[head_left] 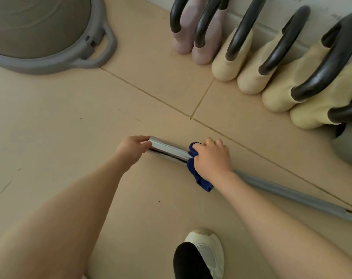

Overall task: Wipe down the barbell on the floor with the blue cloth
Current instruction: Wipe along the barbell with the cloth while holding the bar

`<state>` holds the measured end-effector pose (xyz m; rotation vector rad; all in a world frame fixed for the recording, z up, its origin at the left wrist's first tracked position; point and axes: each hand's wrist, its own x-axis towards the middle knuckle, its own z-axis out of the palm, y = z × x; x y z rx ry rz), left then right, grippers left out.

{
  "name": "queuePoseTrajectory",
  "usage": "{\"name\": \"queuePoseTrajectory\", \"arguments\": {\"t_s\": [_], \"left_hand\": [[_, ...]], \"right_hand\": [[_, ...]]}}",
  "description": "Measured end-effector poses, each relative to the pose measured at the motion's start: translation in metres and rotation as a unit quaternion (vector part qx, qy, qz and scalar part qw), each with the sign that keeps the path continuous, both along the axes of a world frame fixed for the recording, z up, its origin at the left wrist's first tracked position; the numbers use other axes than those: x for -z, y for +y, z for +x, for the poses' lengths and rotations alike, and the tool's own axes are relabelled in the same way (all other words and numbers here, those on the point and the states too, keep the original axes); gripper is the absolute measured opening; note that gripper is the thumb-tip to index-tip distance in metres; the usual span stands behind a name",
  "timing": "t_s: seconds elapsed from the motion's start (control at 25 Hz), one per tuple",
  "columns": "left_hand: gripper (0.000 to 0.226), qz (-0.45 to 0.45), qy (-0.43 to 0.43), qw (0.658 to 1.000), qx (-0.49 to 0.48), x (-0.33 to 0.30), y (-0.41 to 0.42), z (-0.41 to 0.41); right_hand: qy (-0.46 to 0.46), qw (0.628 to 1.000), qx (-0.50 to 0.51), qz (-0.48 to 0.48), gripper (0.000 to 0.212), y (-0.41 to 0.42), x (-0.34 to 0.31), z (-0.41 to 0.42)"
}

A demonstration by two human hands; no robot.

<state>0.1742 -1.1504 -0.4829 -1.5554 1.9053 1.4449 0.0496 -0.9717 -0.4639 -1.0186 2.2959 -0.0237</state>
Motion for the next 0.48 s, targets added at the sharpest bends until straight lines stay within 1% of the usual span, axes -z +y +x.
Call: {"name": "queuePoseTrajectory", "arguments": {"t_s": [0.08, 0.2, 0.28, 0.36, 0.44, 0.48], "left_hand": [[0.035, 0.024, 0.019, 1.0, -0.002, 0.001, -0.003, 0.005], [0.034, 0.049, 0.034, 0.998, -0.021, 0.004, -0.005, 0.004], [0.034, 0.057, 0.041, 0.997, -0.02, 0.006, -0.006, 0.006], [0.033, 0.065, 0.055, 0.996, -0.009, 0.007, -0.008, 0.012], [0.032, 0.072, 0.074, 0.995, -0.009, 0.006, -0.008, 0.019], [0.03, 0.079, 0.083, 0.993, -0.021, 0.007, -0.008, 0.022]], "right_hand": [[0.008, 1.0, 0.007, -0.007, 0.037, 0.006, 0.002, 0.001], [0.012, 0.996, 0.089, 0.014, 0.039, -0.005, 0.003, 0.0], [0.0, 0.998, 0.06, -0.009, 0.032, -0.013, 0.001, 0.014], [-0.029, 0.999, 0.019, -0.033, 0.032, -0.005, -0.002, 0.016], [-0.037, 0.999, 0.04, 0.008, 0.032, 0.0, -0.002, 0.006], [-0.019, 0.996, 0.072, 0.041, 0.027, -0.004, -0.002, 0.004]]}}
